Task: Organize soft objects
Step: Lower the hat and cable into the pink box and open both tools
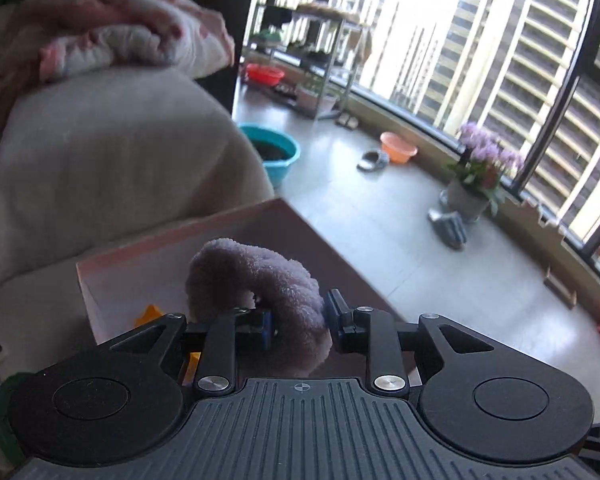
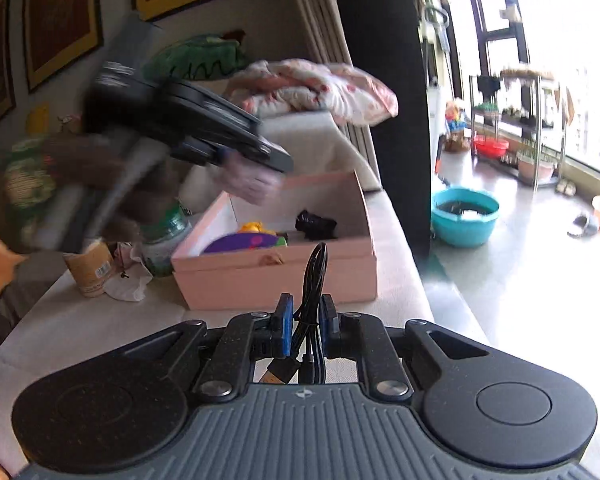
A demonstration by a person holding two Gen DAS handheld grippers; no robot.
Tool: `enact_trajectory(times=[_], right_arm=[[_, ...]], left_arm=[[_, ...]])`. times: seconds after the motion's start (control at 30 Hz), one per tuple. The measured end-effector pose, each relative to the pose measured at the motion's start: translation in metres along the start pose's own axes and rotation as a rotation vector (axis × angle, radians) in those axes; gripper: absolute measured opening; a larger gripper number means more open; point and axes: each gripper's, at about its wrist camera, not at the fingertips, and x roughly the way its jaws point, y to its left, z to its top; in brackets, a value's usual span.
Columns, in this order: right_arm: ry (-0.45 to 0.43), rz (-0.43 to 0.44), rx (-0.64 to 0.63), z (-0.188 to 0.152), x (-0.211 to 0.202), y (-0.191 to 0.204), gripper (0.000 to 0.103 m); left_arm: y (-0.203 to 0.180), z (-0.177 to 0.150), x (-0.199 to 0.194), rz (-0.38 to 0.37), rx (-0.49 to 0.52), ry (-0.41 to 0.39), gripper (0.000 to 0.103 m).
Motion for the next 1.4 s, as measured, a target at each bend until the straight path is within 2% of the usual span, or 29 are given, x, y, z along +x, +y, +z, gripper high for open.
enact_trajectory(times=[0.07,0.17,0.23,0.4,0.53,0.6,0.67,0.7,0.73,0.77,0.87,1.03,1.1,1.23,1.3,1.4], right_arm=[[0.023,-0.002,0.01,-0.003,0.006,-0.006,0.013],[0.044,-0.011,0.014,-0.008,0.009,-0.011,0.013],[0.056,-0.016,0.019,-0.007,0.012,-0.013,0.013],[0.025,0.006,-0.003,0.014,0.015,-0.008,0.013],[-0.002,0.071,0.015,0.068,0.028,0.0,0.013],[-0.013,0.095,0.017,0.105,0.045,0.009,0.013],[-0.002,0.097,0.04,0.14,0.067,0.018,0.015],[0.026,0.103,0.07,0.157,0.082,0.022,0.027],[0.072,0.109,0.094,0.17,0.097,0.024,0.046],[0.118,0.105,0.121,0.181,0.111,0.028,0.051],[0.154,0.056,0.131,0.194,0.121,0.047,0.053],[0.126,0.021,-0.004,0.199,0.091,0.1,0.053],[0.102,0.02,-0.051,0.205,0.074,0.122,0.053],[-0.007,0.036,-0.079,0.226,0.041,0.166,0.066],[-0.056,0.052,-0.074,0.242,0.032,0.188,0.071],[-0.042,0.1,-0.051,0.271,0.04,0.216,0.071]], left_arm=[[-0.001,-0.007,0.019,0.056,0.059,0.04,0.029],[-0.003,-0.016,0.017,0.099,0.139,0.012,0.031],[0.0,-0.02,-0.003,0.111,0.123,-0.049,0.031],[0.02,-0.045,-0.072,0.037,0.022,-0.182,0.031],[0.024,-0.086,-0.123,-0.005,-0.003,-0.217,0.031],[0.032,-0.107,-0.141,0.005,-0.015,-0.218,0.031],[0.042,-0.124,-0.16,0.047,-0.03,-0.223,0.031],[0.051,-0.129,-0.17,0.073,-0.039,-0.232,0.031],[0.058,-0.135,-0.184,0.098,-0.051,-0.243,0.031],[0.07,-0.139,-0.196,0.121,-0.065,-0.255,0.031],[0.099,-0.146,-0.231,0.189,-0.094,-0.297,0.031],[0.137,-0.174,-0.279,0.304,-0.189,-0.359,0.03],[0.144,-0.186,-0.296,0.321,-0.233,-0.401,0.03],[0.159,-0.194,-0.317,0.31,-0.31,-0.476,0.03],[0.174,-0.189,-0.319,0.288,-0.364,-0.464,0.03],[0.203,-0.175,-0.313,0.195,-0.422,-0.432,0.03]])
